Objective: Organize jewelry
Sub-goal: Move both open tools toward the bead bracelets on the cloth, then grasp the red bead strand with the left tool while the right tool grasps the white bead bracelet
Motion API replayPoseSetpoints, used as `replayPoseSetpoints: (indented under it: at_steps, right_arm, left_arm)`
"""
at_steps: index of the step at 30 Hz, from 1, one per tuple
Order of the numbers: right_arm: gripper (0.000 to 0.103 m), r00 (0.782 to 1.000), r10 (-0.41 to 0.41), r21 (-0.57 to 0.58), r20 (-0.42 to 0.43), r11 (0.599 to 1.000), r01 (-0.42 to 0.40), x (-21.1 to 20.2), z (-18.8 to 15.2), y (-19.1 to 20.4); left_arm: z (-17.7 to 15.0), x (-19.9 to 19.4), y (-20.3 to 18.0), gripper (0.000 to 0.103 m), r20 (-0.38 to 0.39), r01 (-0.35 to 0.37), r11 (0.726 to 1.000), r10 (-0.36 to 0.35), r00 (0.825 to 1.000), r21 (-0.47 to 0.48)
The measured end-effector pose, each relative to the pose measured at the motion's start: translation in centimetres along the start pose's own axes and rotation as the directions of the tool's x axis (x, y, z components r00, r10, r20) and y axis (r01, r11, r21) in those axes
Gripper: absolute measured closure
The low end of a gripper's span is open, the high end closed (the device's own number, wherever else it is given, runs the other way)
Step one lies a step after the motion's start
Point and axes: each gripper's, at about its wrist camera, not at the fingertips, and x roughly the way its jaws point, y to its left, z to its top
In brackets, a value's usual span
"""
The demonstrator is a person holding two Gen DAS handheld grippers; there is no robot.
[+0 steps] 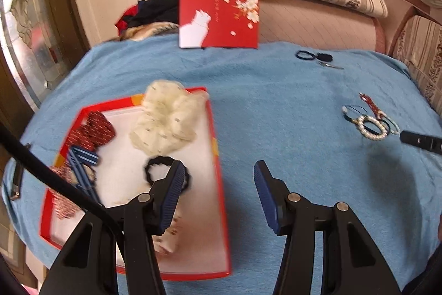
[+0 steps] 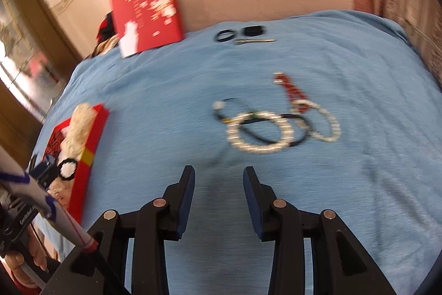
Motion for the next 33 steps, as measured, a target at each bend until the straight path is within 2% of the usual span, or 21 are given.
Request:
replayPoseSetpoints:
  at_steps: [3, 6, 11, 17, 21, 24, 30, 33]
  right_arm:
    - [0.059, 0.999, -0.026, 0.068, 0.028, 0.997, 0.024, -0.7, 0.2, -4.2]
    - [0.059, 0.997, -0.059, 0.128, 0.042, 0.99, 0.053, -0.9, 0.5, -7.6]
    - [0.059, 0.997, -0.05, 0.189, 0.054, 0.981, 0.039, -0.2, 1.5, -11.1]
    - [0.059, 0.999, 0.005, 0.205, 0.045, 0.979, -0.014, 1.0, 2.7, -12.2]
    - [0.059, 0.997, 0.047, 0.203, 0.053, 0.978, -0.057, 1.0, 3.1, -12.3]
    - [0.059, 0.997, 0.028, 0.178, 0.066, 0.983, -0.039, 0.9, 3.5, -12.2]
    - [0.059, 0.997, 0.029, 0.209, 0.076, 0.977, -0.044, 2.0, 5.0, -13.7]
    - [0.059, 0.996, 0.051, 0.217, 0.077, 0.974, -0.066, 2.4, 5.7, -13.7]
  left_arm:
    - [0.2, 1.1, -0.7, 0.052, -0.07, 0.077, 0.995, -0.081, 0.994, -0.057]
    - [1.2, 2.2, -2.2, 0.052, -0.114, 0.164, 0.979, -0.178, 0.978, -0.118]
    - [3.0, 4.2, -6.9, 0.052, -0.139, 0.229, 0.967, -0.243, 0.96, -0.11]
    - [5.7, 8.8, -12.4, 0.052, -0.189, 0.268, 0.96, -0.279, 0.942, -0.08]
    - [6.9, 12.1, -15.0, 0.052, -0.239, 0.295, 0.95, -0.311, 0.92, -0.1]
    - [7.7, 13.0, -16.4, 0.052, -0.243, 0.311, 0.944, -0.328, 0.913, -0.107]
    - [10.0, 13.2, -20.1, 0.052, -0.23, 0.333, 0.943, -0.326, 0.917, -0.008]
    - [11.7, 14.6, -22.4, 0.052, -0.264, 0.373, 0.928, -0.361, 0.895, -0.005]
